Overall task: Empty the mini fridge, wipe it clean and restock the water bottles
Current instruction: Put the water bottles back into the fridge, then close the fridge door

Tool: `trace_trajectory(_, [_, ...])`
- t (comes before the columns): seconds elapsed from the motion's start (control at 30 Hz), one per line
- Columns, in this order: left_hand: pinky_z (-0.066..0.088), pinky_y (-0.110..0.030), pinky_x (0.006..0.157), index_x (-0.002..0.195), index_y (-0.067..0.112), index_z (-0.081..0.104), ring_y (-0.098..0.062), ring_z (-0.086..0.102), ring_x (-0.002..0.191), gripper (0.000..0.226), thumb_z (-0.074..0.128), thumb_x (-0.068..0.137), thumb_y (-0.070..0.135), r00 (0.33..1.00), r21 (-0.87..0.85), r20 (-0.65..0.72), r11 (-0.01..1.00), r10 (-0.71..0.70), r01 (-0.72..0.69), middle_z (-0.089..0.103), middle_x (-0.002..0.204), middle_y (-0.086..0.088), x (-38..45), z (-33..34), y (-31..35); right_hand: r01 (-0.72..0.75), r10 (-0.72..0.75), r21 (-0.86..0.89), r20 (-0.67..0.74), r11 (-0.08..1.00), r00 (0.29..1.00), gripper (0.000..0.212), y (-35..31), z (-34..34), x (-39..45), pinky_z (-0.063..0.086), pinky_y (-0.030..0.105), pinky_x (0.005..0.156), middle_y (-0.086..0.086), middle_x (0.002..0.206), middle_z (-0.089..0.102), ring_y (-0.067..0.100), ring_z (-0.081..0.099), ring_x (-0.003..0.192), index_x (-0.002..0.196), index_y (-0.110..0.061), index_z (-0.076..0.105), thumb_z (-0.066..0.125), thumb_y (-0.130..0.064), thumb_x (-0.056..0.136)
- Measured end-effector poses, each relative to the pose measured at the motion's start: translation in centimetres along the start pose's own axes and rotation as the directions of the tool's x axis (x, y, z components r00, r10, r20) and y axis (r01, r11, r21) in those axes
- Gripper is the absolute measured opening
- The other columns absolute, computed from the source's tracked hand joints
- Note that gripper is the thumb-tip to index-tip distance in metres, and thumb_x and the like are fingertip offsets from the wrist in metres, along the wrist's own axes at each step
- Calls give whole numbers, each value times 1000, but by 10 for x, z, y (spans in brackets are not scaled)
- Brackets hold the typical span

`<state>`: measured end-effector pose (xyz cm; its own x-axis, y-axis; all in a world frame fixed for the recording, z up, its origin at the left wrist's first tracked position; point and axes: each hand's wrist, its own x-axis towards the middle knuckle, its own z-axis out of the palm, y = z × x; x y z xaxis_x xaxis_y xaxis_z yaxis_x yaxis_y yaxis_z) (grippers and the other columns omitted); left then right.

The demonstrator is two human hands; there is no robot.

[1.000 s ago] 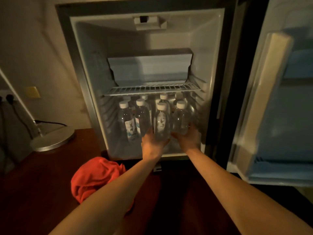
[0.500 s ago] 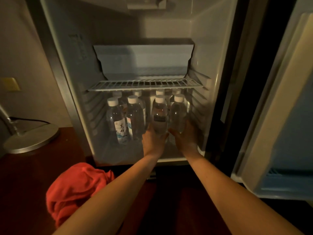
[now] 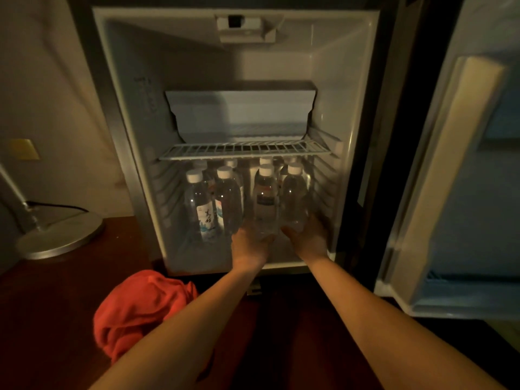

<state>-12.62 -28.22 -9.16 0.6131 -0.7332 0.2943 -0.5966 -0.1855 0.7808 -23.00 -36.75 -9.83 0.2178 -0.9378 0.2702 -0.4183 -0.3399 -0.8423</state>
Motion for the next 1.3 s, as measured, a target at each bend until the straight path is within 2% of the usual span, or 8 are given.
trace_trajectory(0.1, [50, -30, 86, 125, 16, 59, -17, 62, 102, 46, 75, 85, 33, 999, -32, 43, 999, -2, 3, 67, 118, -5, -21, -24, -5, -73, 72, -5, -31, 997, 997, 73, -6, -3, -19, 45, 32, 95, 7, 134, 57, 27, 55, 122, 140, -16, 46, 78, -35, 78])
trace_trajectory(0.23, [52, -38, 90, 117, 12, 64, -29, 65, 108, 48, 80, 76, 32, 999, 19, -37, 1000, -7, 7, 71, 110, -10, -54, -57, -18, -120, 115, 95, 51, 988, 992, 47, -24, -3, -56, 48, 28, 82, -3, 110, 66, 18, 62, 104, 119, -20, 60, 80, -26, 77])
trace_trajectory(0.4, [45, -24, 93, 132, 10, 55, -22, 61, 118, 67, 85, 74, 24, 997, 49, -61, 997, 57, -54, 67, 123, -10, -103, -97, -40, 42, -47, 39, 153, 998, 987, 64, -31, 3, -112, 46, 26, 91, 6, 123, 63, 22, 58, 117, 131, -8, 55, 83, -23, 74])
trace_trajectory(0.53, [49, -36, 95, 138, 16, 50, -24, 60, 119, 70, 80, 77, 31, 995, 188, -52, 979, 88, -76, 66, 125, -8, -132, -124, -60, 112, -100, -44, 222, 993, 970, 78, -33, 10, -148, 46, 39, 102, 11, 132, 58, 26, 53, 124, 138, -9, 49, 83, -34, 72])
trace_trajectory(0.7, [48, -37, 93, 146, 25, 42, -22, 53, 127, 67, 66, 84, 39, 988, 416, 102, 898, 113, -146, 57, 139, 1, -157, -144, -71, 150, -121, -82, 287, 985, 950, 74, -29, 8, -184, 45, 38, 103, 9, 132, 59, 24, 54, 123, 138, -14, 50, 81, -33, 74])
trace_trajectory(1.03, [48, -37, 95, 135, 26, 52, -24, 55, 120, 60, 64, 82, 52, 948, 506, 207, 803, 241, -315, 52, 135, 3, -189, -155, -110, 251, -201, -93, 368, 963, 908, 83, -37, 23, -227, 41, 28, 103, 9, 136, 57, 22, 53, 125, 142, -15, 48, 83, -38, 71])
trace_trajectory(1.17, [50, -41, 84, 108, 20, 60, -31, 61, 102, 33, 57, 84, 43, 937, 471, 182, 810, 297, -348, 56, 117, -3, -190, -160, -124, 357, -319, 3, 456, 934, 831, 71, -59, 45, -239, 39, 2, 81, 6, 123, 67, 5, 61, 107, 141, -18, 49, 77, -15, 76])
trace_trajectory(1.3, [49, -45, 86, 120, 19, 52, -33, 58, 108, 37, 58, 86, 32, 957, 431, 139, 854, 257, -292, 53, 123, -4, -184, -179, -136, 353, -319, 35, 515, 935, 795, 80, -78, 80, -235, 35, -3, 84, 0, 132, 60, -1, 55, 111, 146, -23, 42, 72, -6, 73])
